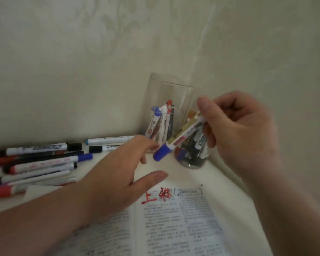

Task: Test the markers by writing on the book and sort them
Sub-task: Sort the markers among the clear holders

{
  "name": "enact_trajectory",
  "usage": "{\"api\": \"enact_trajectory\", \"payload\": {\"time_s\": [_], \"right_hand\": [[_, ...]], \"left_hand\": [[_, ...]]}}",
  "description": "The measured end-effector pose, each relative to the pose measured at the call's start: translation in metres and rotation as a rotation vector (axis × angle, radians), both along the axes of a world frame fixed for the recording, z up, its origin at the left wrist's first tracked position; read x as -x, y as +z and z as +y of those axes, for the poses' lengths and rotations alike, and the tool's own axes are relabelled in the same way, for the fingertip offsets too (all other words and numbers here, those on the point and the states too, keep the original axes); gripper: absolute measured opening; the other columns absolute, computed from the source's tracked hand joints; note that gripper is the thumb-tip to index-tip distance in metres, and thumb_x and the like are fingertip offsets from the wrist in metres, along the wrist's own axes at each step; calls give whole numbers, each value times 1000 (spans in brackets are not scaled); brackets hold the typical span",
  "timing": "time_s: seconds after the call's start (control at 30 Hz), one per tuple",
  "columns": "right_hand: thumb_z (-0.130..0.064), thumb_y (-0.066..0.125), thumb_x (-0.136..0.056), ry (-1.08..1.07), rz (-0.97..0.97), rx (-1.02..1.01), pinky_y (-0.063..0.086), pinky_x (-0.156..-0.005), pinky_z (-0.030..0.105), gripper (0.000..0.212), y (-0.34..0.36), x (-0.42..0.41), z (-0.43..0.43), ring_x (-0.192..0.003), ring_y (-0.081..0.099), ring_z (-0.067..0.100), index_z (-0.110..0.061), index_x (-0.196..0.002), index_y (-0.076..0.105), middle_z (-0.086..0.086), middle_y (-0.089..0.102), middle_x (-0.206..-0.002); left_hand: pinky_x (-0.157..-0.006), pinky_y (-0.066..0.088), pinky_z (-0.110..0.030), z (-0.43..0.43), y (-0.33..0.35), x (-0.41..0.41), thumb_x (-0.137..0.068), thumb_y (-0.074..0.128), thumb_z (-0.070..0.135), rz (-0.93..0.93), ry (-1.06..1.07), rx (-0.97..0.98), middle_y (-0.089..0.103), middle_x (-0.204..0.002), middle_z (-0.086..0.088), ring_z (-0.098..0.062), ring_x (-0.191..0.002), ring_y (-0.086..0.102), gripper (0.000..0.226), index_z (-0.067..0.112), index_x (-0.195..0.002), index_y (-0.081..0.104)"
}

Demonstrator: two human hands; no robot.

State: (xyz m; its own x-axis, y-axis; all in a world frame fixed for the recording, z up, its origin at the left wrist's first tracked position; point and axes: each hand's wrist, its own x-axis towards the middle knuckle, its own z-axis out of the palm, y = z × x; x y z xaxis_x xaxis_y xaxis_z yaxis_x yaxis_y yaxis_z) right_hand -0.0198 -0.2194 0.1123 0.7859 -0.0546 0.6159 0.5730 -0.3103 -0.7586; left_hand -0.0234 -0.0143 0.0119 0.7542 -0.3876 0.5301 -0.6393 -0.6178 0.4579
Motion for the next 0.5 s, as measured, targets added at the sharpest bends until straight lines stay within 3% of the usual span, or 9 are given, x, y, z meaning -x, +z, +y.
{"api": "enact_trajectory", "payload": {"time_s": [0.07, 0.17, 0.23, 0.37, 0.43, 0.5], "right_hand": [[-35, 73, -80, 137, 130, -38, 42, -37, 27, 28, -28, 0, 7, -40, 53, 21, -8, -76, 65, 17, 65, -58], [-35, 71, -79, 254, 203, -137, 41, -40, 23, 25, -52, -6, 7, -42, 53, 22, -11, -77, 64, 13, 65, -58], [-32, 71, -81, 304, 200, -167, 39, -41, 20, 22, -64, -9, 4, -43, 53, 22, -12, -78, 63, 9, 64, -58], [-30, 76, -78, 334, 258, -245, 38, -39, 18, 21, -78, -11, -4, -41, 50, 17, -13, -78, 64, 8, 62, -57], [-28, 75, -74, 361, 332, -231, 38, -39, 16, 20, -79, -13, -7, -42, 51, 15, -11, -79, 65, 8, 63, -58], [-22, 75, -73, 426, 394, -172, 39, -41, 14, 20, -82, -16, -8, -43, 52, 10, -7, -82, 65, 2, 63, -57]], "left_hand": [[-69, 44, -9, -4, 0, 0, -85, 32, 78, 113, -20, 29, 44, -109, 45, 14, -102, 50, 41, 61, -122, 29], [-67, 43, -11, -8, -3, -2, -90, 37, 65, 124, -13, 42, 56, -101, 30, 3, -85, 58, 20, 53, -106, 41], [-69, 44, -13, -9, -7, -3, -93, 37, 61, 116, -15, 20, 57, -98, 24, -1, -81, 58, 20, 46, -104, 45], [-73, 45, -15, -11, -15, -11, -94, 38, 63, 119, 17, -53, 58, -103, 26, 2, -95, 57, 28, 54, -119, 46], [-79, 42, -9, -10, -20, -15, -93, 37, 63, 109, 54, -70, 54, -112, 33, 9, -104, 52, 26, 65, -118, 40], [-85, 37, -2, -10, -20, -16, -94, 38, 57, 111, 61, -37, 50, -119, 38, 15, -107, 50, 25, 66, -118, 41]]}}
